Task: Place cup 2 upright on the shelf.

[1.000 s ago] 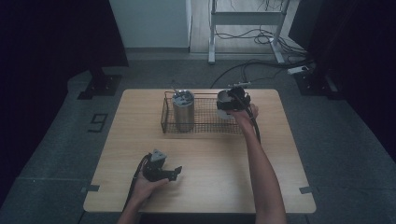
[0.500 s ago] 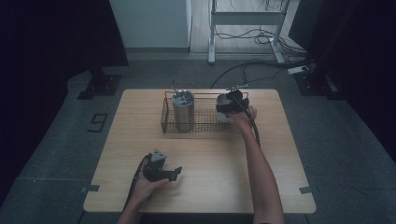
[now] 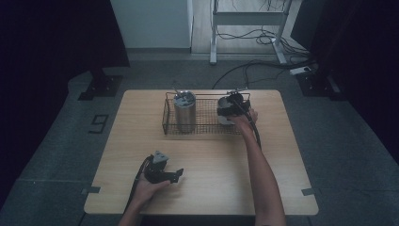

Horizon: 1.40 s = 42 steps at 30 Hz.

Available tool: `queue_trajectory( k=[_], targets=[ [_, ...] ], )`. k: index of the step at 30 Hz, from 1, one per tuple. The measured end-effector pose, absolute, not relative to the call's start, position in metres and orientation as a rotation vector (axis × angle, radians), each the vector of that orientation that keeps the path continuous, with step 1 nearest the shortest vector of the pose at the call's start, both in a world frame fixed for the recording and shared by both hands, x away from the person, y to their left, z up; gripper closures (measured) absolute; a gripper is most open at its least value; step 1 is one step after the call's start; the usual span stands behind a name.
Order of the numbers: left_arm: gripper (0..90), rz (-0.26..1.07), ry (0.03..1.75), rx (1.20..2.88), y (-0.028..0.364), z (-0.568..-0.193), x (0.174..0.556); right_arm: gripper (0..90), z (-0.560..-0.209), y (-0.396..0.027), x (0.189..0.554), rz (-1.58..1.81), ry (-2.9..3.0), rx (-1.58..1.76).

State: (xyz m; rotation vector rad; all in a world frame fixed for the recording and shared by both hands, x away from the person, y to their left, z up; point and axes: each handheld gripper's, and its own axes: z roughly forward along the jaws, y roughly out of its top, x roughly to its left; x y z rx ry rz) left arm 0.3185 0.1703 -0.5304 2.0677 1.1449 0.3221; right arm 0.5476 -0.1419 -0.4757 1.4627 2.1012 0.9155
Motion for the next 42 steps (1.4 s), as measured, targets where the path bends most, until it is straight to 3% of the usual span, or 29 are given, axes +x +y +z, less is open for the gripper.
queue_trajectory(
  k=[16, 42],
  targets=[
    [14.5, 0.322, 1.139, 2.077, 0.168, -0.532, 0.318, 6.4, -0.482, -0.147, 0.545, 0.879, 2.114, 1.486],
    [14.6, 0.323, 1.137, 2.061, 0.168, -0.529, 0.317, 0.5, -0.460, -0.150, 0.531, 0.958, 2.013, 1.454]
  ],
)
